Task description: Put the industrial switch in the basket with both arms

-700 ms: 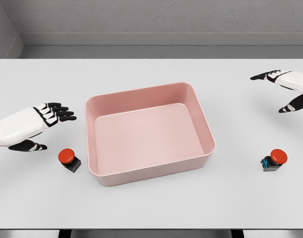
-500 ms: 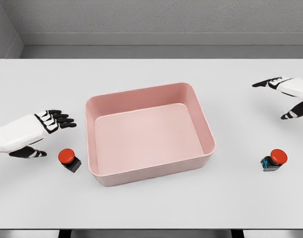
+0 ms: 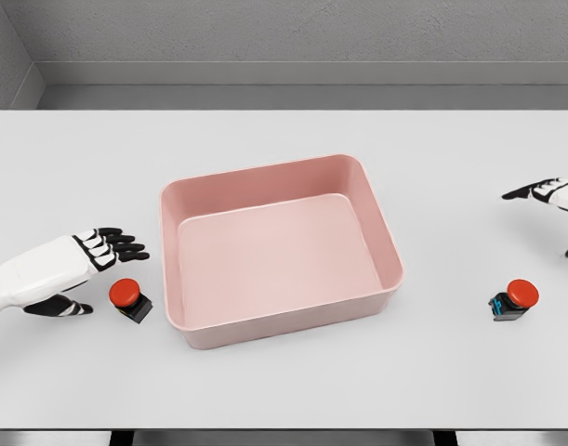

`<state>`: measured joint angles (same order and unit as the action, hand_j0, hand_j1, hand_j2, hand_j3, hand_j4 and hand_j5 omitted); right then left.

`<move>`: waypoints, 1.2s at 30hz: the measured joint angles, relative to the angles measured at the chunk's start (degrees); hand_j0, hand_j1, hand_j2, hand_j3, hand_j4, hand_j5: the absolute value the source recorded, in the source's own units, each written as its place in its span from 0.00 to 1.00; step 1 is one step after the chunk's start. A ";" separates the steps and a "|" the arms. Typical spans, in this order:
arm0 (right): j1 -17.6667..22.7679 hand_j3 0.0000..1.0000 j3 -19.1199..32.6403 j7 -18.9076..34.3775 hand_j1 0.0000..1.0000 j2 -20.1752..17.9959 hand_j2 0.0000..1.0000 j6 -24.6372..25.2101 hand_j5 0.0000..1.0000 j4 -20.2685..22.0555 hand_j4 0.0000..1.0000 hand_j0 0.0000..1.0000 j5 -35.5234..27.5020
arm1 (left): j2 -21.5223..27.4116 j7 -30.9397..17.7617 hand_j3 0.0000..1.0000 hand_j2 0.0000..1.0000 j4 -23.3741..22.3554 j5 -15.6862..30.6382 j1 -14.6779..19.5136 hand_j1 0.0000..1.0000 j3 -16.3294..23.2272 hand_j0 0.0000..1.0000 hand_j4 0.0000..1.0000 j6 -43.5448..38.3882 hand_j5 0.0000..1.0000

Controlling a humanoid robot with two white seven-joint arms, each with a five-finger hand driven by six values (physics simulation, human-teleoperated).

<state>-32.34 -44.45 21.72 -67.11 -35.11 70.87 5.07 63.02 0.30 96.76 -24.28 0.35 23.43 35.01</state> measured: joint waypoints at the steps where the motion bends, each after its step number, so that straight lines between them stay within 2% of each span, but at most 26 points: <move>1: 0.53 1.00 0.05 -0.21 1.00 -0.36 1.00 0.00 1.00 0.04 1.00 1.00 -0.01 | -0.32 0.02 1.00 1.00 0.05 -0.27 0.00 1.00 0.04 1.00 1.00 0.00 1.00; 8: 2.90 1.00 0.15 -0.75 1.00 -1.30 1.00 0.01 1.00 0.41 1.00 1.00 -0.03 | -1.47 0.11 1.00 1.00 0.16 -1.54 0.00 1.00 0.13 1.00 1.00 0.00 1.00; 13: 5.62 1.00 0.21 -0.90 1.00 -2.65 1.00 0.01 1.00 2.42 1.00 1.00 -0.06 | -1.57 0.11 1.00 1.00 0.51 -1.68 -0.96 1.00 0.12 1.00 1.00 0.00 1.00; 28: 8.52 1.00 0.25 -1.74 1.00 -6.90 1.00 0.02 1.00 13.02 1.00 1.00 -0.30 | -1.71 0.09 0.95 0.95 1.67 -1.92 -1.58 0.95 0.05 0.95 0.95 0.00 0.95; 36: 9.05 1.00 0.27 -1.75 1.00 -8.37 1.00 0.02 1.00 16.03 1.00 1.00 -0.66 | -2.31 -0.07 0.94 0.94 1.32 -2.09 -1.49 0.94 -0.30 0.94 0.94 0.00 0.94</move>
<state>-23.29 -44.18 19.97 -75.49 -35.09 86.90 4.42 60.71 0.23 98.08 -26.37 -1.14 23.13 35.00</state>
